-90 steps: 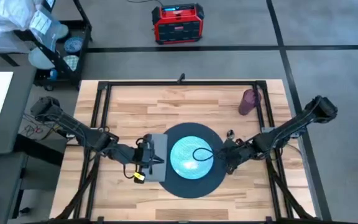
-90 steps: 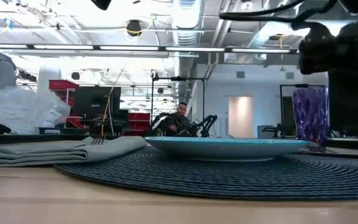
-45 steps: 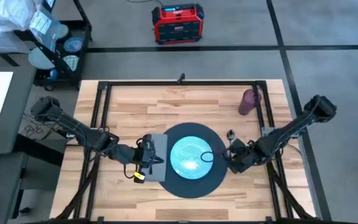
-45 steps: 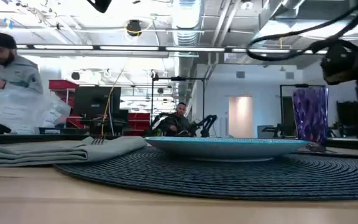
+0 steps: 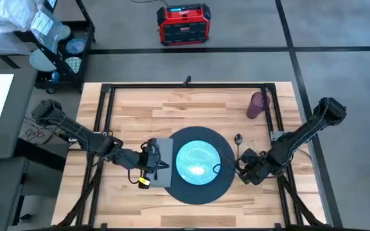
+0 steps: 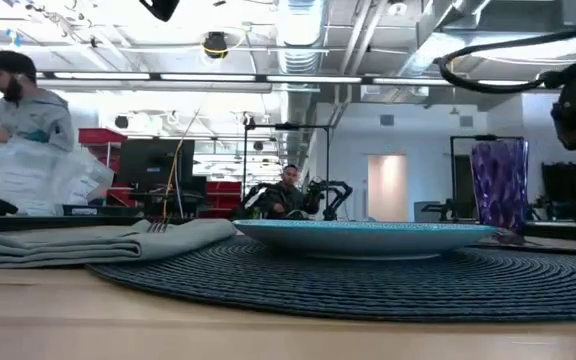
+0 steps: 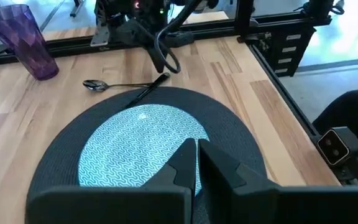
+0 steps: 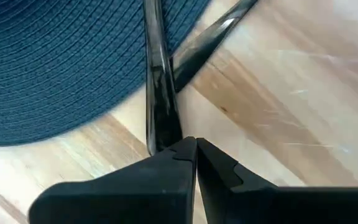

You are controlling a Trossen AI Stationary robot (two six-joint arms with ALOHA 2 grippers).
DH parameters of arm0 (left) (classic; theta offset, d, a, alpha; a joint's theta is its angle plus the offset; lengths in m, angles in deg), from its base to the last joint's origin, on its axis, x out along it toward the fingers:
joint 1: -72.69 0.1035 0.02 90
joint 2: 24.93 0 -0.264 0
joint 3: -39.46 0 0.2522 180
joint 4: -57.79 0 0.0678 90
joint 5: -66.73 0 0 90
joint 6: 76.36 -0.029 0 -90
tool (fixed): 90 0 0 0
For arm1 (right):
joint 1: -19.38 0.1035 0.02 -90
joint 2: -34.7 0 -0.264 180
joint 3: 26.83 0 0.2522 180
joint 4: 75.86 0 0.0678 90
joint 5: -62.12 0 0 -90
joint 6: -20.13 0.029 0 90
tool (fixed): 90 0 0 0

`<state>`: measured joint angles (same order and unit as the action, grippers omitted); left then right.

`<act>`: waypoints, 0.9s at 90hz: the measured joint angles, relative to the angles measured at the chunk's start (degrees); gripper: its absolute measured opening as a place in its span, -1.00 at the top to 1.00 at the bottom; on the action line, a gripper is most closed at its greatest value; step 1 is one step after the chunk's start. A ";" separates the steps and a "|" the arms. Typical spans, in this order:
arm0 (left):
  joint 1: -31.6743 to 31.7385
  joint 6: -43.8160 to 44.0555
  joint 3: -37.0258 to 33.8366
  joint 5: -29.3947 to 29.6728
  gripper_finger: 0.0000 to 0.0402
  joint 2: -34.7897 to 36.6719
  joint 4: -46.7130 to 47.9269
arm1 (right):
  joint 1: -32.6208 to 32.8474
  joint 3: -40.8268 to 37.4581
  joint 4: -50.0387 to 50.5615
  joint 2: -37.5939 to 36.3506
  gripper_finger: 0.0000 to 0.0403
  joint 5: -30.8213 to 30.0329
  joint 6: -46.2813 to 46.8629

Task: Set table place
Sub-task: Put the black table knife on the tablemat to the right side of the blue plate

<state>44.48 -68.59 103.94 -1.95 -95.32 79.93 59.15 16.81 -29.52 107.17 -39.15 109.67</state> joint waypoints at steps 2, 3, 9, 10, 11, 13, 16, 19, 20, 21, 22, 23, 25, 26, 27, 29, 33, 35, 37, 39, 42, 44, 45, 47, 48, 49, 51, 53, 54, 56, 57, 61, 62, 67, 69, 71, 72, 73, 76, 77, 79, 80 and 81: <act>0.00 0.00 0.00 0.00 1.00 0.00 0.00 | 0.00 -0.09 -0.55 0.00 1.00 -0.21 -0.01; 0.00 0.00 0.00 0.00 1.00 0.00 0.00 | 0.00 -0.13 -0.86 0.00 1.00 -0.30 -0.05; 0.00 0.00 0.00 0.00 1.00 0.00 -0.02 | -0.02 -0.40 -2.76 0.00 1.00 -0.50 -0.89; 0.00 0.00 0.00 0.01 1.00 0.00 -0.01 | -0.02 -0.45 -3.03 0.00 1.00 -0.52 -1.08; 0.00 0.00 0.00 0.01 1.00 0.00 -0.01 | -0.02 -0.50 -3.29 0.00 1.00 -0.53 -1.25; 0.00 0.00 0.00 0.00 1.00 0.00 0.00 | -0.02 -0.54 -3.71 0.00 1.00 -0.56 -1.34; 0.00 0.00 0.00 0.00 1.00 0.00 -0.01 | -0.04 -0.60 -4.21 0.00 1.00 -0.59 -1.42; 0.00 0.00 0.00 0.00 1.00 0.00 0.00 | -0.04 -0.80 -4.93 0.00 1.00 -0.61 -1.51; 0.00 0.00 0.00 0.00 1.00 0.00 0.00 | -0.04 -0.88 -5.14 0.00 1.00 -0.61 -1.51; 0.00 0.00 0.00 0.00 1.00 0.00 0.00 | -0.04 -0.94 -5.31 0.00 1.00 -0.61 -1.51; 0.00 0.00 0.00 0.00 1.00 0.00 -0.01 | -0.04 -0.99 -5.46 0.00 1.00 -0.61 -1.51; 0.00 0.00 0.00 0.00 1.00 0.00 -0.02 | -0.04 -1.08 -5.63 0.00 1.00 -0.61 -1.51; 0.00 0.00 0.00 0.00 1.00 0.00 -0.02 | -0.04 -1.24 -5.98 0.00 1.00 -0.61 -1.51; 0.00 0.00 0.00 0.00 1.00 0.00 -0.01 | -0.04 -1.28 -6.13 0.00 1.00 -0.61 -1.51; 0.00 0.00 0.00 0.00 1.00 0.00 0.00 | -0.04 -1.30 -6.28 0.00 1.00 -0.61 -1.51; 0.00 0.00 0.00 0.00 1.00 0.00 0.00 | -0.04 -1.33 -6.64 0.00 1.00 -0.62 -1.59; 0.00 0.00 0.00 0.00 1.00 0.00 -0.02 | -0.04 -1.45 -8.07 0.00 1.00 -0.64 -2.24; 0.00 0.00 0.00 0.00 1.00 0.00 0.00 | -0.04 -1.51 -8.87 0.00 1.00 -0.65 -2.45; 0.00 0.00 0.00 0.00 1.00 0.00 0.00 | -0.04 -1.60 -9.57 0.00 1.00 -0.67 -2.69; 0.00 0.00 0.00 0.00 1.00 0.00 0.00 | -0.04 -1.71 -10.20 0.00 1.00 -0.67 -2.89; 0.00 0.00 0.00 0.00 1.00 0.00 -0.01 | -0.06 -1.83 -10.76 0.00 1.00 -0.69 -3.18; 0.00 0.00 0.00 0.00 1.00 0.00 -0.02 | -0.15 -1.93 -11.05 0.00 1.00 -0.68 -3.44; 0.00 0.00 0.00 0.00 1.00 0.00 -0.02 | -0.16 -1.94 -11.12 0.00 1.00 -0.69 -3.49; 0.00 0.00 0.00 0.00 1.00 0.00 -0.01 | -0.21 -1.94 -11.21 0.00 1.00 -0.72 -3.70; 0.00 0.00 0.00 0.00 1.00 0.00 -0.01 | -0.22 -1.94 -11.27 0.00 1.00 -0.73 -3.80; 0.00 -0.01 0.00 0.00 1.00 0.00 -0.02 | -0.22 -1.94 -11.37 0.00 1.00 -0.74 -3.87; 0.00 0.00 0.00 0.00 1.00 0.00 -0.02 | -0.22 -1.94 -11.53 0.00 1.00 -0.79 -3.87; 0.00 -0.01 0.00 0.00 1.00 0.00 -0.01 | -0.22 -1.94 -11.76 0.00 1.00 -0.81 -3.89; 0.00 -0.01 0.00 0.00 1.00 0.00 -0.01 | -0.23 -1.94 -11.86 0.00 1.00 -0.81 -3.90; 0.00 0.00 0.00 0.00 1.00 0.00 -0.02 | -0.29 -1.94 -12.08 0.00 1.00 -0.81 -4.02; 0.00 0.00 0.00 0.00 1.00 0.00 -0.02 | -0.31 -1.94 -12.22 0.00 1.00 -0.81 -4.16; 0.00 -0.01 0.00 0.00 1.00 0.00 -0.02 | -0.51 -1.94 -12.79 0.00 1.00 -1.04 -4.88; 0.00 -0.02 0.00 0.00 1.00 0.00 -0.02 | -0.52 -1.94 -12.84 0.00 1.00 -1.22 -4.96; 0.00 -0.01 0.00 0.00 1.00 0.00 -0.02 | -0.46 -1.91 -11.47 0.00 1.00 -2.99 -4.10; 0.00 -0.01 0.00 0.00 1.00 0.00 -0.02 | -0.33 -1.91 -10.34 0.00 1.00 -3.54 -3.46; 0.00 0.00 0.00 0.00 1.00 0.00 -0.02 | -0.23 -1.91 -9.21 0.00 1.00 -3.87 -2.78; 0.00 0.00 0.00 0.00 1.00 0.00 -0.02 | -0.17 -1.92 -8.73 0.00 1.00 -3.92 -2.49; 0.00 -0.02 0.00 0.00 1.00 0.00 -0.02 | -0.09 -1.94 -8.29 0.00 1.00 -3.94 -2.23; 0.00 -0.02 0.00 0.00 1.00 0.00 -0.02 | -0.02 -1.94 -7.44 0.00 1.00 -3.92 -1.49; 0.00 -0.02 0.00 0.00 1.00 0.00 -0.02 | -0.03 -1.94 -7.29 0.00 1.00 -3.90 -1.34; 0.00 -0.02 0.00 0.00 1.00 0.00 -0.02 | -0.08 -1.94 -7.12 0.00 1.00 -3.88 -1.23; 0.00 -0.02 0.00 0.00 1.00 0.00 -0.02 | -0.09 -1.94 -7.12 0.00 1.00 -3.84 -1.23; 0.00 -0.02 0.00 0.00 1.00 0.00 -0.02 | -0.09 -1.94 -7.15 0.00 1.00 -3.78 -1.22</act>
<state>44.48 -68.61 103.94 -1.95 -95.32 79.91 59.06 14.88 -36.67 107.17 -42.93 108.45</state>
